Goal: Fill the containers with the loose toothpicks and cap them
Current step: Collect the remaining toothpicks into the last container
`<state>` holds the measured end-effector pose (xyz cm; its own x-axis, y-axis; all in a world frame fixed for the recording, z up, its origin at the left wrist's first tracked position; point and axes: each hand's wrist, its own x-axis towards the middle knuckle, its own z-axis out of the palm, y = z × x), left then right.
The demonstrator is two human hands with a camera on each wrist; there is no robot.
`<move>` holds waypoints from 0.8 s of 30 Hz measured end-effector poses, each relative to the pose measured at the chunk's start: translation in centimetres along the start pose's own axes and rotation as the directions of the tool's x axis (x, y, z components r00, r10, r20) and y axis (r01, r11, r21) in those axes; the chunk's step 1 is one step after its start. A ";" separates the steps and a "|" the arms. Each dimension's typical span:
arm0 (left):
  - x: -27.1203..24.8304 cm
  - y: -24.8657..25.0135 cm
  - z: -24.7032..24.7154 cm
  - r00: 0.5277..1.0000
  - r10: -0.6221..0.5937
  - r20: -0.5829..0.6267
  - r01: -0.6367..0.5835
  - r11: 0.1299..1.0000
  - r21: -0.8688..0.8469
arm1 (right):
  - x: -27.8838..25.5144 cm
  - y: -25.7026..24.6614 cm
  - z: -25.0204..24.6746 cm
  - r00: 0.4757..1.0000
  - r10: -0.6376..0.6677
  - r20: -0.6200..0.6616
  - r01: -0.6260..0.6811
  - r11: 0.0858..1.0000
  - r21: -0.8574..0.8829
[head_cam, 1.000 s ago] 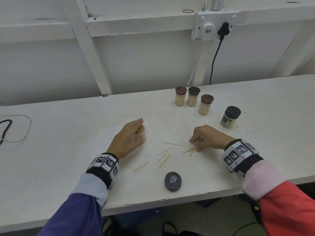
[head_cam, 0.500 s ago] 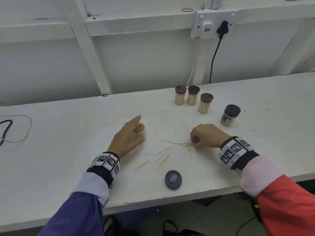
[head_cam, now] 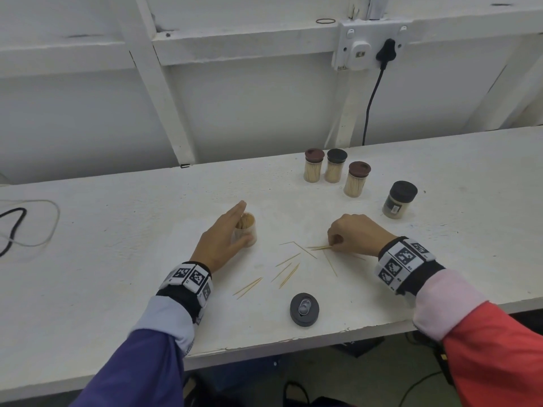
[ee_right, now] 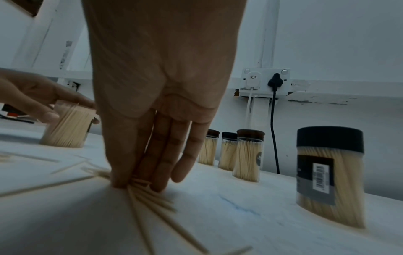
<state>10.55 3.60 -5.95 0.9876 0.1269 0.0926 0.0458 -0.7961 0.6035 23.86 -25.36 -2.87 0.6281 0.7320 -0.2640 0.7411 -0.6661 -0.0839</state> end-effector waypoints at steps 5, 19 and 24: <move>0.1 -0.4 0.3 0.995 -0.086 0.042 0.090 0.990 -0.105 | 0.5 -0.7 -0.1 0.998 0.028 0.059 -0.025 0.999 -0.041; 0.2 -0.4 0.3 0.999 -0.037 -0.035 0.034 0.996 -0.084 | 3.1 -5.1 -5.3 0.991 -0.053 -0.125 0.087 0.954 0.286; 0.1 -0.3 0.2 0.999 -0.004 -0.033 0.001 0.997 -0.074 | 5.2 -9.1 -6.8 0.982 -0.115 -0.147 0.109 0.993 -0.048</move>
<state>10.71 3.74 -6.33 0.9819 0.1495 0.1167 0.0357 -0.7501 0.6604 21.96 -14.51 3.10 0.5668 0.8167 -0.1083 0.8156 -0.5748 -0.0661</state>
